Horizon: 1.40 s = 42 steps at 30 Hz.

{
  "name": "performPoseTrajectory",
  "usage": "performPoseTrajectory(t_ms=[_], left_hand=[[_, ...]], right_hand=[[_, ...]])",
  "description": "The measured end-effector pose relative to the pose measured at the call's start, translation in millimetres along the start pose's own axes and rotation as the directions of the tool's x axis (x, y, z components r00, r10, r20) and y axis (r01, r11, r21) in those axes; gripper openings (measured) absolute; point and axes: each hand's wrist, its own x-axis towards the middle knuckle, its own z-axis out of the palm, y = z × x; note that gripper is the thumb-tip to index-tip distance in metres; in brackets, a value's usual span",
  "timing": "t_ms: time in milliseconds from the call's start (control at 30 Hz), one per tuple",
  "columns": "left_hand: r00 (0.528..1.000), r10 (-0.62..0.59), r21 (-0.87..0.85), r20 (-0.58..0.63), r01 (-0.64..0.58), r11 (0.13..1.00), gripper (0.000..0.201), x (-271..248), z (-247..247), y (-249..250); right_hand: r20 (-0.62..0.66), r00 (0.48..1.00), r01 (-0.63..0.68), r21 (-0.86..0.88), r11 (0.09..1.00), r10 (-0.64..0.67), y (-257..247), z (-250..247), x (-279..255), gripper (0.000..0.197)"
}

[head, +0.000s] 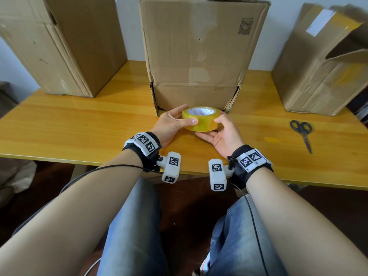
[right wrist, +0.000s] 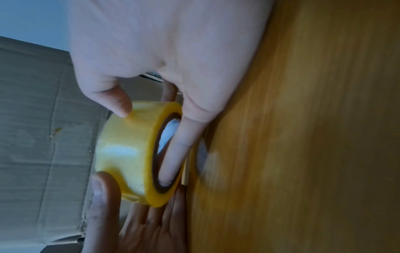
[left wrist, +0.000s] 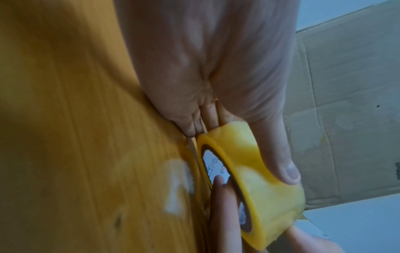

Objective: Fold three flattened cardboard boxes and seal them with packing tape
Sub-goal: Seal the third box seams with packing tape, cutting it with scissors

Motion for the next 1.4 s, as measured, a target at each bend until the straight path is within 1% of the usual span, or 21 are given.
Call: performPoseTrajectory(t_ms=[67,200,333,433,533,600,667,733,767,833,867,900,967,1067,1200,1267,1333,1400], left_hand=[[1.0,0.005,0.01,0.006,-0.005,1.0,0.084,-0.7,-0.2,0.6],[1.0,0.004,0.011,0.004,-0.004,1.0,0.093,-0.1,0.3,0.9],[1.0,-0.005,0.006,-0.004,0.005,1.0,0.089,0.6,1.0,0.1],[1.0,-0.009,0.006,-0.009,0.009,1.0,0.083,1.1,0.9,-0.5],[1.0,-0.011,0.002,-0.008,0.011,1.0,0.087,0.9,0.5,-0.8],[1.0,-0.015,-0.004,-0.009,0.015,1.0,0.083,0.7,0.8,-0.8],[1.0,-0.021,-0.015,-0.022,0.02,1.0,0.08,0.8,0.6,-0.2],[0.999,-0.033,-0.033,-0.026,0.032,0.999,0.082,0.9,-0.4,0.5],[0.999,-0.04,-0.04,-0.023,0.039,0.998,0.081,1.4,-1.2,0.4],[0.999,-0.048,-0.037,-0.017,0.047,0.998,0.075,2.5,-2.6,-0.2],[0.999,-0.047,-0.03,-0.019,0.047,0.998,0.074,3.0,-2.4,-0.4],[0.999,-0.044,-0.021,-0.023,0.043,0.999,0.073,3.0,-1.8,-0.5],[0.999,-0.04,-0.023,-0.028,0.039,0.999,0.072,3.5,-0.7,-1.3],[0.998,-0.038,-0.05,-0.04,0.036,0.998,0.077,3.8,-1.3,-1.8],[0.999,-0.031,-0.064,-0.038,0.029,0.998,0.091,2.1,-1.0,-1.3],[0.999,-0.026,-0.061,-0.038,0.024,0.998,0.091,1.7,-1.4,-1.6],[0.999,-0.025,-0.051,-0.036,0.023,0.998,0.088,1.7,-1.8,-2.3],[0.999,-0.009,-0.009,-0.044,0.009,1.0,0.088,1.7,-1.2,-3.8]], right_hand=[[-0.011,1.0,-0.006,-0.009,1.0,0.006,1.1,0.4,1.4,0.046],[-0.029,1.0,0.001,-0.002,1.0,-0.001,0.3,0.6,2.9,0.041],[-0.029,1.0,0.003,0.0,1.0,-0.003,0.4,0.7,2.5,0.04],[-0.038,0.999,0.005,0.005,1.0,-0.005,1.7,-0.5,4.0,0.048],[-0.053,0.999,0.003,-0.009,1.0,-0.003,1.7,-1.4,5.0,0.052],[-0.052,0.999,-0.001,-0.018,1.0,0.0,1.6,-0.4,4.6,0.054],[-0.065,0.998,0.019,-0.024,1.0,-0.02,3.1,0.6,3.6,0.059],[-0.059,0.997,0.044,-0.007,0.999,-0.045,3.2,-1.1,3.0,0.064],[-0.03,0.999,0.032,0.021,0.999,-0.032,3.0,-2.5,2.3,0.061],[0.019,1.0,-0.017,0.068,0.998,0.016,1.9,-1.9,-0.8,0.047],[0.025,0.999,-0.023,0.063,0.998,0.022,1.4,-1.3,-1.2,0.042],[0.022,1.0,-0.009,0.038,0.999,0.009,1.7,-0.5,-1.3,0.042],[0.016,0.999,0.042,-0.014,0.999,-0.041,3.3,1.1,-0.9,0.047],[0.036,0.996,0.078,-0.044,0.996,-0.077,5.2,1.9,-2.2,0.049],[0.054,0.995,0.082,-0.059,0.995,-0.079,3.6,0.7,-3.9,0.043],[0.055,0.996,0.071,-0.047,0.996,-0.069,3.2,0.6,-4.1,0.041],[0.041,0.997,0.062,-0.046,0.997,-0.061,3.4,0.1,-3.0,0.043],[0.011,0.998,0.057,-0.047,0.997,-0.057,4.3,1.0,-1.6,0.045]])
